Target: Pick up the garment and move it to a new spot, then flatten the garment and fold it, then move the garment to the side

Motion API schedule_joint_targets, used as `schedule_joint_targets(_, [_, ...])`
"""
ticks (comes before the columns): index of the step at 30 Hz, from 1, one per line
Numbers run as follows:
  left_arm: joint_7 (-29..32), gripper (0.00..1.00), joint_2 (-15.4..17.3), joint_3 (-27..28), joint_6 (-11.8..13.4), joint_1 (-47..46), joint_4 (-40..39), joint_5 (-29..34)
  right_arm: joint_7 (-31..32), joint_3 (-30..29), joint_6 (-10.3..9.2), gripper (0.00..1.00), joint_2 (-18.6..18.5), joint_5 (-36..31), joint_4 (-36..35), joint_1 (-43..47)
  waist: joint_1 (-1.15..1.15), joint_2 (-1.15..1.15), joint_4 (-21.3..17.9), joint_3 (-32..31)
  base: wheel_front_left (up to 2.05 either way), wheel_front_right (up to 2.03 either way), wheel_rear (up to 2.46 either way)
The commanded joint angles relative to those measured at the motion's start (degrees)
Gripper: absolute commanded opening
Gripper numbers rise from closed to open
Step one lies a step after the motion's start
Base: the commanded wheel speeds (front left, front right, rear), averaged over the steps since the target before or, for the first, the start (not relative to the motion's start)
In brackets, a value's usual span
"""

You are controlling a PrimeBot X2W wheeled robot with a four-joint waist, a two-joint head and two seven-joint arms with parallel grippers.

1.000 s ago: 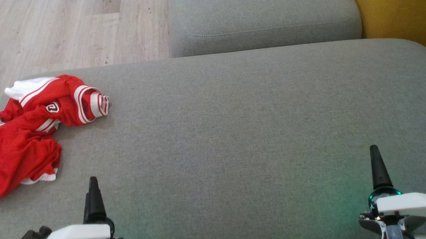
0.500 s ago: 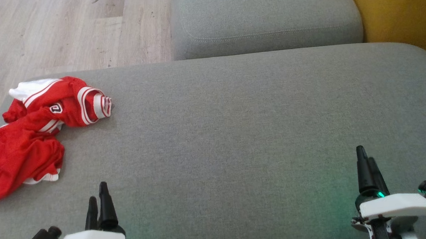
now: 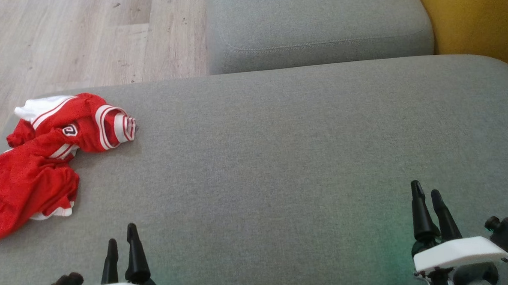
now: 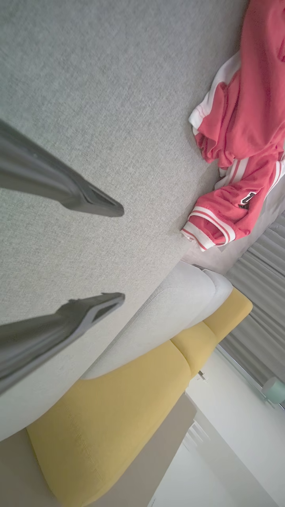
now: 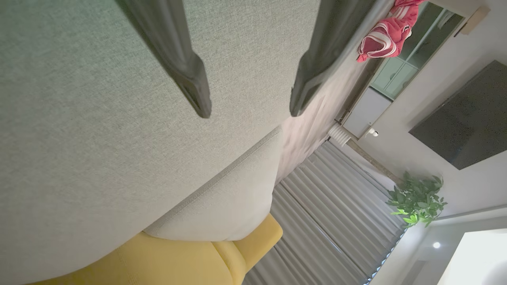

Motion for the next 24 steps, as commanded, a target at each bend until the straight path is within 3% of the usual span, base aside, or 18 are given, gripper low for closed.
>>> schedule_joint_targets(1, [-0.8,1.0,0.4,0.5,0.4,-1.4,-1.9,2.2,-1.0,1.3,0.26,1.0,-0.4,-2.4,-2.0,-1.4,-0.01,0.0,0.0,-0.1,0.0,0.0,0.0])
schedule_joint_targets(24, [-4.5,1.0,0.8,-1.5,2.6,-0.7,0.3,16.9,-4.7,3.1,0.34,1.0,-0.5,-19.6,-0.7,-0.9,-0.01,0.0,0.7,-0.4,0.0,0.0,0.0])
